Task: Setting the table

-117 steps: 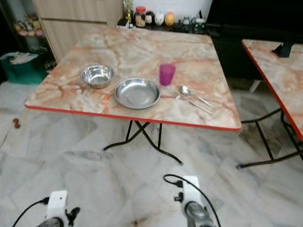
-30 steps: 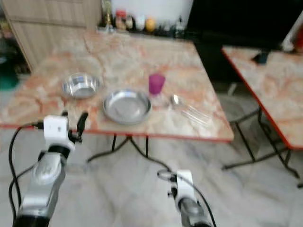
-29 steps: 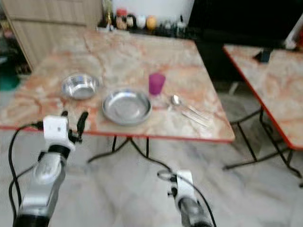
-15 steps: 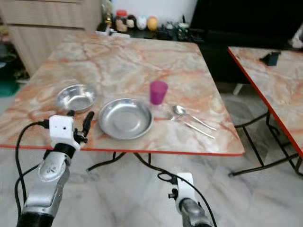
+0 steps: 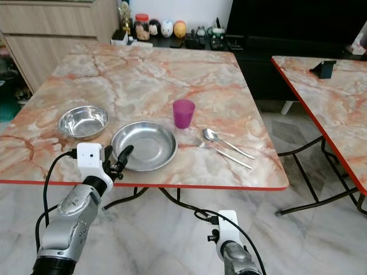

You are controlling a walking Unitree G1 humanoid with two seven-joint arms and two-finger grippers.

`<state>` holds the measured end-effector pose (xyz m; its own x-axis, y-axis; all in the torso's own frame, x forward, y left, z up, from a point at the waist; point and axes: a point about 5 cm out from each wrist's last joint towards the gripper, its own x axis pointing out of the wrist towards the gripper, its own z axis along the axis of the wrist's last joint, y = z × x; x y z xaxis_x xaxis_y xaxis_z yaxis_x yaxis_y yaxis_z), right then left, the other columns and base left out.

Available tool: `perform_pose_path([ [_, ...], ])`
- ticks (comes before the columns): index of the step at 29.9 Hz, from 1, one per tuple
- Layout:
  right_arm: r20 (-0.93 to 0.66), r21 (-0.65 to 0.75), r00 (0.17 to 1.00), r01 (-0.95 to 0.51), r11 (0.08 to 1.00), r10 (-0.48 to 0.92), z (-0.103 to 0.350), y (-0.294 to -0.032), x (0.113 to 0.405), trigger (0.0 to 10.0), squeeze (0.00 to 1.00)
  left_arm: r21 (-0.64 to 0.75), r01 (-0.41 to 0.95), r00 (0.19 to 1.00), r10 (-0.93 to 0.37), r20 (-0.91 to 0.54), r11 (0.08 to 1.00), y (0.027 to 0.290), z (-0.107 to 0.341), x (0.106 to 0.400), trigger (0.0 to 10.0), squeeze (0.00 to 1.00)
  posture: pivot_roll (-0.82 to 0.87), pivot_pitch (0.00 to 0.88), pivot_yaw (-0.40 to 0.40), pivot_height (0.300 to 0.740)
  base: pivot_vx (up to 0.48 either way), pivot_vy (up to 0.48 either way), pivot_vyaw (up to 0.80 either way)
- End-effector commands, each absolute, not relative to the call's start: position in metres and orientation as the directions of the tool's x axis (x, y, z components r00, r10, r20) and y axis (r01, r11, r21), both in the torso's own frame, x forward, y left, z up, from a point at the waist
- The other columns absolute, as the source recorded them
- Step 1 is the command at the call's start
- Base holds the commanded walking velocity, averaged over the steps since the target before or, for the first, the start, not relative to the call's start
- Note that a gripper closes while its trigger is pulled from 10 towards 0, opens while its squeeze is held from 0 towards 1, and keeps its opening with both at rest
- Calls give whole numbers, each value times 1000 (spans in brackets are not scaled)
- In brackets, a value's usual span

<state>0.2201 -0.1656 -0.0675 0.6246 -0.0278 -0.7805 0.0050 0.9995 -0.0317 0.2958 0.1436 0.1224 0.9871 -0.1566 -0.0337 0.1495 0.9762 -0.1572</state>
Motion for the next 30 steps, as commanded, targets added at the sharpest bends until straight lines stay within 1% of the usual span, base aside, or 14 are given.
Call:
perform_pose_path([
  [1,-786,-41,617,7,999,-36,-68,-170,218,10000,0,-193,109,990,-123,-65,975,146,129,300,10000,1000,60,0,-90,740,0,0,0],
  [3,-787,-41,616,5,999,-35,-68,-170,218,10000,0,-206,92,991,-110,-76,974,147,130,301,10000,1000,60,0,-90,740,0,0,0],
  [4,-787,-40,616,4,999,-34,-68,-169,218,10000,0,-250,71,989,-100,-105,966,148,133,303,10000,1000,61,0,-91,740,0,0,0],
  [7,-788,-39,615,0,999,-31,-68,-169,218,10000,0,-270,1,987,-45,-156,963,152,133,306,10000,1000,60,0,-88,740,0,0,0],
  [9,-789,-40,613,-1,999,-31,-69,-169,218,10000,0,-244,-53,981,5,-193,968,157,130,308,10000,1000,58,0,-86,740,0,0,0],
  [10,-790,-42,612,-2,999,-32,-69,-169,218,10000,0,-201,-64,973,17,-229,977,158,127,310,10000,1000,59,0,-86,740,0,0,0],
  [11,-790,-42,612,-3,999,-32,-69,-169,218,10000,0,-194,-66,970,17,-242,979,157,125,311,10000,804,59,0,-86,740,0,0,0],
  [12,-791,-42,611,-4,999,-31,-69,-169,218,10000,0,-193,-69,967,18,-253,979,157,123,312,10000,804,58,0,-87,740,0,0,0],
  [13,-791,-42,611,-4,999,-31,-69,-169,218,10000,0,-195,-77,965,24,-260,978,158,122,312,10000,0,56,0,-87,740,0,0,0],
  [20,-791,-40,611,-5,999,-28,-69,-168,218,10000,0,-184,-90,953,31,-302,979,151,119,319,10000,0,52,0,-83,740,0,0,0],
  [24,-791,-38,611,-6,999,-27,-69,-168,218,10000,0,-161,-132,954,81,-290,978,154,120,325,10000,0,50,0,-82,740,0,0,0],
  [30,-791,-36,611,-8,999,-24,-68,-167,219,10000,0,-173,-189,948,134,-288,967,156,121,333,10000,0,48,0,-82,740,0,0,0],
])
